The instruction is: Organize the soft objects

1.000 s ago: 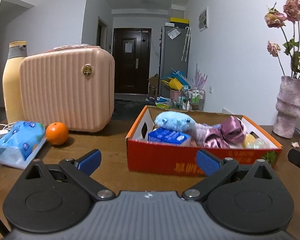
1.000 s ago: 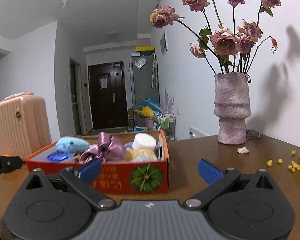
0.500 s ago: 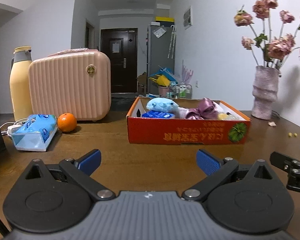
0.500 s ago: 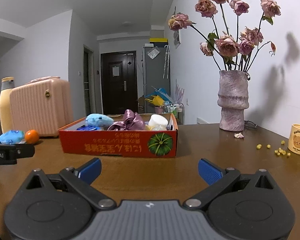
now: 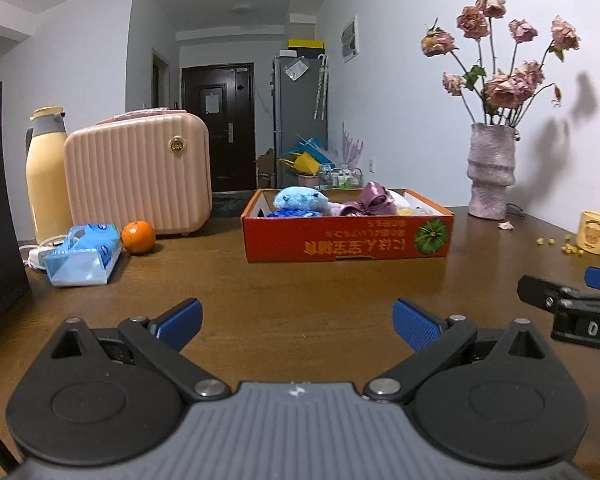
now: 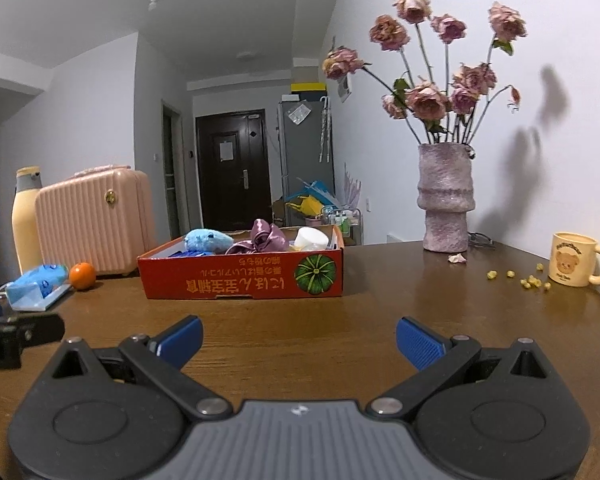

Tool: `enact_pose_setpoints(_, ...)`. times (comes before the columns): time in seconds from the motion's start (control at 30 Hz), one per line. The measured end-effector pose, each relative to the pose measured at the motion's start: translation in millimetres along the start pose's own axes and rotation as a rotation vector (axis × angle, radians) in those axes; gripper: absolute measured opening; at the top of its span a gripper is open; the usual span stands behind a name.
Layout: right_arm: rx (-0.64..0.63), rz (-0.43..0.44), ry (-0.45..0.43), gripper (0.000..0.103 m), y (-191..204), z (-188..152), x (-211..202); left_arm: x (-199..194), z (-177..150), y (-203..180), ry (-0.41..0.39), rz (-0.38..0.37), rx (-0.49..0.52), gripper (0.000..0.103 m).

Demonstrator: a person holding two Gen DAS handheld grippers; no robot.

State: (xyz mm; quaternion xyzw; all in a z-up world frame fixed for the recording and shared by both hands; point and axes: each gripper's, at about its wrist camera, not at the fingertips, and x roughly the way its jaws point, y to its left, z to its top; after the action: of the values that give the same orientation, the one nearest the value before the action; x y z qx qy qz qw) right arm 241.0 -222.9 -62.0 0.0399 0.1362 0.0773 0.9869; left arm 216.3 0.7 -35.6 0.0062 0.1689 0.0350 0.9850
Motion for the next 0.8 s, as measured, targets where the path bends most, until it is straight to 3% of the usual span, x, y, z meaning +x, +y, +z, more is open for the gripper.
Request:
enact_pose_setpoints(0.3,-0.012,0.011,-0.028,0.103,-2.7,4.1,-59.3,-52.9,-8.1,-0.4,-0.014,-0.041,-0.019,0.103)
enact_pose_setpoints(0.6,-0.042,0.053,-0.100,0.103,6.8,17.4,-130.8,-113.2,-6.5,-0.9,-0.129,-0.070,0.001,0.103)
enact_pose_setpoints(0.8,-0.057,0.073,-0.121,0.103,12.1,18.6,-156.9,-136.2,-12.8,-2.5,-0.161,-0.080,0.018,0.103)
